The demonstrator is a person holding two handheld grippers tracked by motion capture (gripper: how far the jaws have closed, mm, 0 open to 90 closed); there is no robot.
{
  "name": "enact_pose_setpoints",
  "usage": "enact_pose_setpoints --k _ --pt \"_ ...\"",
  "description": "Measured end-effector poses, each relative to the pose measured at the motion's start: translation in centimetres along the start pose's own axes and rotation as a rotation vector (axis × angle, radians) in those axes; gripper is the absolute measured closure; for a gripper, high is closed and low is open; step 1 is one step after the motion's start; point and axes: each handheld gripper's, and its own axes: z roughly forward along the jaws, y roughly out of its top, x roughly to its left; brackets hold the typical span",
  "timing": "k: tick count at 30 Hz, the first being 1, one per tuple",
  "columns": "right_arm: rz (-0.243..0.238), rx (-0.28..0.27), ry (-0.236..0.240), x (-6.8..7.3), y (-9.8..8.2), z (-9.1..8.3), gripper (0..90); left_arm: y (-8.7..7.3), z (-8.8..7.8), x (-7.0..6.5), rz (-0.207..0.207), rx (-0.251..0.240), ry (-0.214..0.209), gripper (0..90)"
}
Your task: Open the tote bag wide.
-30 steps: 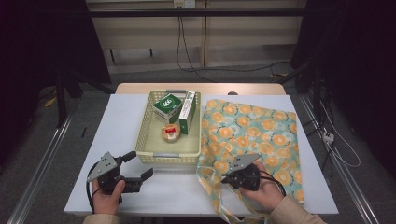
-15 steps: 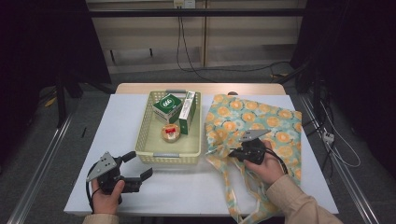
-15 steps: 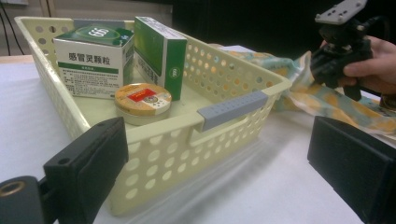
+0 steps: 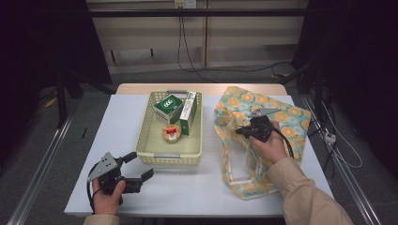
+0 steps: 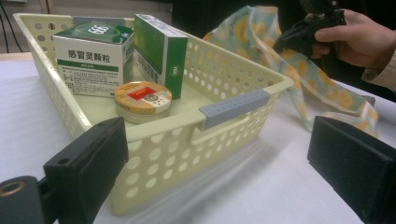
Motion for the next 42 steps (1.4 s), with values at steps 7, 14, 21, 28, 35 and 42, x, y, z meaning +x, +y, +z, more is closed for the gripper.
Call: enact_pose_setpoints --k 7,14,21,28,35,42 --pt "0.007 0.086 0.026 0.2 -0.5 1.7 69.2 0.0 -0.1 0.0 -0.004 -0.005 0.0 4.9" --pt "-0.09 0.109 -0.01 2.8 -1.0 -0.4 42.8 0.0 -0.1 0.0 0.007 0.006 0.001 4.9" --pt "-0.134 0.037 0.125 7.0 -2.0 -3.6 38.9 0.1 -0.1 -0.3 0.012 0.006 0.002 4.9" --pt "-0.182 0.085 0.26 11.5 -4.8 -2.6 42.6 0.2 0.0 -0.4 0.018 0.009 -0.002 4.9" --pt "-0.23 0.166 0.247 13.3 -6.6 -0.1 54.8 0.2 -0.1 -0.3 0.018 0.004 -0.003 4.9" --pt "-0.207 0.15 0.201 11.5 -6.5 0.1 90.0 0.2 -0.1 -0.5 0.014 0.0 -0.005 5.0"
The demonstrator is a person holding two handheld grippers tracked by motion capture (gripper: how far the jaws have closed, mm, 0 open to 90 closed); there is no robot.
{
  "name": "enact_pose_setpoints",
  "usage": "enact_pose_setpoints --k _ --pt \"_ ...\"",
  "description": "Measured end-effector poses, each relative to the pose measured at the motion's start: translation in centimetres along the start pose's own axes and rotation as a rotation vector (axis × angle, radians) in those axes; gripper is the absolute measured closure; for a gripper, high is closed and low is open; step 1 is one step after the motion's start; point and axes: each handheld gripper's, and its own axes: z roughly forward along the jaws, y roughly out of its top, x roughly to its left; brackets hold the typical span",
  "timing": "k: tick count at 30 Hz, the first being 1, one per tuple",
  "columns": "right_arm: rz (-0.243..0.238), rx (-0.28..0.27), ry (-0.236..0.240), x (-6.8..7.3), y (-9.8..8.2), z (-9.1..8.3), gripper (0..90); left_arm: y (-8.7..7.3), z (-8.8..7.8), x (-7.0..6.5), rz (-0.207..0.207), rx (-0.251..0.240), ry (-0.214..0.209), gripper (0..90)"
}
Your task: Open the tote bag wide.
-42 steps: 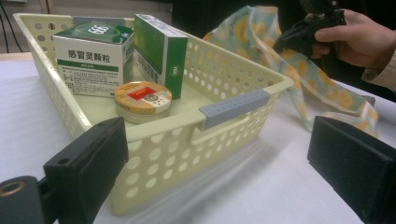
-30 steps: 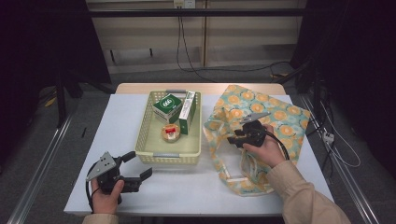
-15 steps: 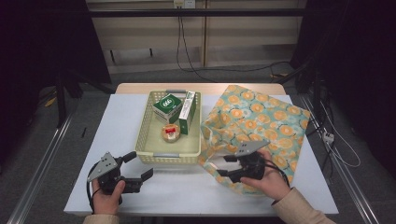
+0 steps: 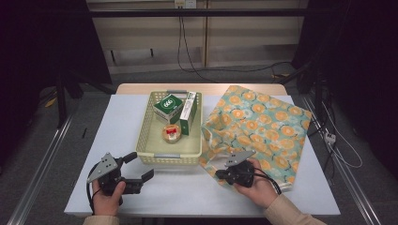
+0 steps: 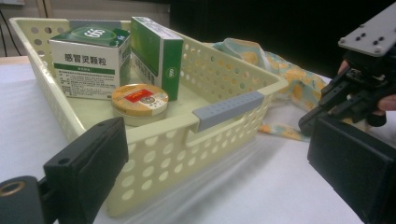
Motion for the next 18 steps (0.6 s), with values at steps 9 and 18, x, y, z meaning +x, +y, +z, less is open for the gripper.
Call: enact_pose_setpoints --k 9,18 --pt "0.025 -0.03 0.136 0.9 1.0 -1.1 90.0 0.0 -0.1 0.1 0.003 0.004 0.002 4.9" --pt "0.023 -0.087 0.328 4.3 2.0 -1.7 90.0 0.0 -0.1 0.1 0.005 0.004 0.002 4.9"
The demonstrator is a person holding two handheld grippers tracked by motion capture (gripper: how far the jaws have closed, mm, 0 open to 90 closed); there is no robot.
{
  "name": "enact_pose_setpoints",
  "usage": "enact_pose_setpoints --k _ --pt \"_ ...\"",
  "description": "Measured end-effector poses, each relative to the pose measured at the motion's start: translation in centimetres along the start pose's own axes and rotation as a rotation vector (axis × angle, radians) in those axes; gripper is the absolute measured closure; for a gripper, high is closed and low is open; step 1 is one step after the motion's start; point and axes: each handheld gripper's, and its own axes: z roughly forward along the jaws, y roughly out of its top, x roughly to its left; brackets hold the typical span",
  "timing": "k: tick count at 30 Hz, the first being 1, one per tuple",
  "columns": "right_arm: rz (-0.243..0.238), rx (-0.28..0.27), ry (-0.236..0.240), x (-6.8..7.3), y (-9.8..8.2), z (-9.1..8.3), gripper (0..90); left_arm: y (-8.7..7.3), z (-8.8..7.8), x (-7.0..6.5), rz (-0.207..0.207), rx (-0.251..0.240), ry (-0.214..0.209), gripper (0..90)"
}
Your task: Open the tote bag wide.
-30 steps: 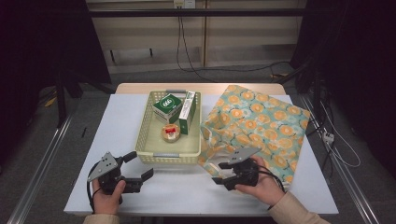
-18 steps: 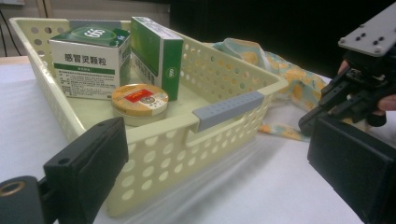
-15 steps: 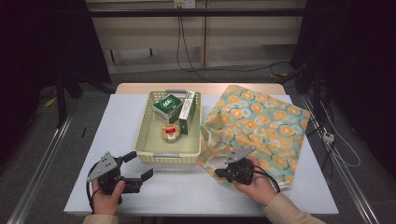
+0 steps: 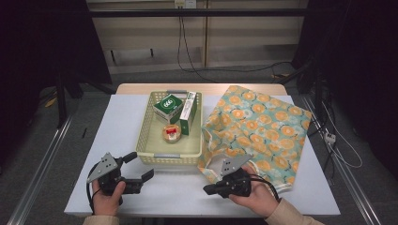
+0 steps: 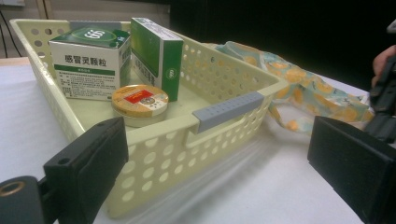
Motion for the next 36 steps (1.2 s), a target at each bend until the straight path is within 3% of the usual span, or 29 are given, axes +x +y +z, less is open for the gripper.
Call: enact_pose_setpoints --k 2,4,6,9,11,14,18,21,25,27,32,36 --pt "-0.025 -0.013 -0.051 0.2 0.4 -0.2 90.0 0.0 0.0 0.0 0.0 0.0 -0.001 4.9" --pt "-0.057 -0.01 -0.137 -0.6 0.5 -0.8 78.3 0.0 0.0 -0.1 -0.003 -0.005 -0.003 4.9" --pt "-0.002 -0.034 -0.179 -2.2 0.3 -1.7 71.8 0.0 0.0 0.0 0.001 0.0 -0.001 4.9" --pt "0.028 -0.033 -0.272 -4.7 -0.3 -3.1 60.0 0.0 0.0 0.0 0.0 0.0 -0.001 4.9" --pt "0.058 -0.031 -0.319 -6.2 -0.8 -4.2 56.8 0.0 0.1 0.0 0.0 0.002 -0.004 4.9" --pt "0.065 -0.014 -0.426 -7.7 -1.2 -5.4 45.9 -0.1 0.1 0.1 0.001 0.006 -0.005 4.9" --pt "0.075 0.001 -0.48 -9.0 -1.9 -6.2 42.5 -0.1 0.2 0.1 -0.002 0.007 -0.006 4.9" --pt "0.1 0.041 -0.481 -9.6 -2.7 -5.6 45.7 -0.1 0.2 0.1 0.0 0.008 -0.008 4.9" --pt "0.086 0.071 -0.412 -9.0 -2.8 -4.6 79.8 0.0 0.1 0.0 0.002 0.005 -0.007 4.9" --pt "0.079 0.065 -0.37 -8.5 -2.4 -4.7 87.2 -0.1 0.1 0.1 -0.001 0.003 -0.007 4.9" --pt "0.046 0.033 -0.346 -7.4 -0.9 -6.3 89.6 -0.1 0.0 0.1 -0.01 -0.005 -0.003 4.9" --pt "0.043 0.008 -0.373 -8.4 0.4 -8.6 89.5 0.0 -0.1 0.1 -0.01 -0.008 -0.001 4.9"
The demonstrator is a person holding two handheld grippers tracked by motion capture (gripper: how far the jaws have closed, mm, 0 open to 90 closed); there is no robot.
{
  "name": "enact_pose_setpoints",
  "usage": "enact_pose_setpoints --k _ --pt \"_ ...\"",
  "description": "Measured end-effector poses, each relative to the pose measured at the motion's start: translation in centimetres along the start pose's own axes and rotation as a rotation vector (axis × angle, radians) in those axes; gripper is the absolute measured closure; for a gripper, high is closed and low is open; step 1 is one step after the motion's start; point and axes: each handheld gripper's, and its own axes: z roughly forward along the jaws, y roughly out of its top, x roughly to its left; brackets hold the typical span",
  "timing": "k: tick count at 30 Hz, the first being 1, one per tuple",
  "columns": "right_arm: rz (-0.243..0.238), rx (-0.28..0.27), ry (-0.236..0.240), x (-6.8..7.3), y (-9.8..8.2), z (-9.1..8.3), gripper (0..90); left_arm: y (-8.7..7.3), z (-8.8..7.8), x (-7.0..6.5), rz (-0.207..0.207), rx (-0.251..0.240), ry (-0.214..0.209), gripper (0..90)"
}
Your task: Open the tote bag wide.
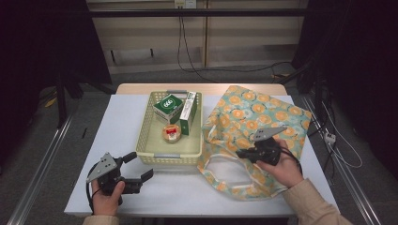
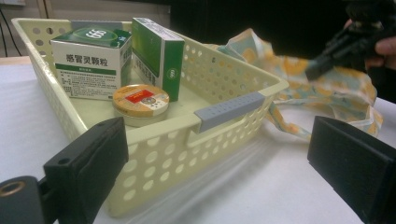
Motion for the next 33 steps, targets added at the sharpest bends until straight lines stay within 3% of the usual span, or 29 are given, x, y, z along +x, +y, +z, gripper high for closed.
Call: enact_pose_setpoints --k 4,8,11,14,17,18,21,23,26,28,30,33 --pt "0.042 -0.038 -0.038 -3.3 1.4 -1.8 89.5 0.0 0.0 0.1 -0.002 -0.002 0.003 4.9" --pt "0.082 -0.036 -0.092 -6.9 1.9 -2.6 89.5 -0.1 0.0 0.1 -0.005 0.001 -0.001 4.9" --pt "0.129 -0.052 -0.115 -9.1 1.6 -2.5 89.5 -0.2 0.1 0.1 -0.009 0.0 0.0 4.9" --pt "0.187 -0.082 -0.107 -10.9 1.2 -1.9 89.5 -0.2 0.1 0.2 -0.005 0.008 -0.001 4.9" --pt "0.183 -0.062 -0.162 -12.3 1.0 -1.4 89.4 -0.3 0.1 0.3 -0.009 0.008 -0.002 4.9" --pt "0.195 -0.073 -0.15 -12.8 0.9 -1.3 89.2 -0.3 0.1 0.3 -0.01 0.008 -0.002 4.9" --pt "0.217 -0.047 -0.163 -13.6 0.5 -0.5 85.5 -0.3 0.1 0.3 -0.016 0.001 -0.002 4.9" --pt "0.205 -0.011 -0.183 -13.8 0.2 0.0 81.9 -0.3 0.0 0.4 -0.013 0.003 0.0 4.9" --pt "0.208 -0.012 -0.244 -13.7 -0.1 0.0 63.5 -0.3 0.0 0.3 -0.015 0.001 -0.001 4.9" --pt "0.204 -0.016 -0.268 -13.5 -0.1 -0.3 51.7 -0.3 0.1 0.3 -0.016 0.002 -0.004 4.9" --pt "0.183 -0.025 -0.299 -12.9 0.0 -0.9 45.4 -0.3 0.1 0.3 -0.016 0.002 -0.002 4.9" --pt "0.163 -0.066 -0.264 -11.3 0.1 -1.8 44.6 -0.3 0.1 0.3 -0.008 0.009 -0.001 4.9"
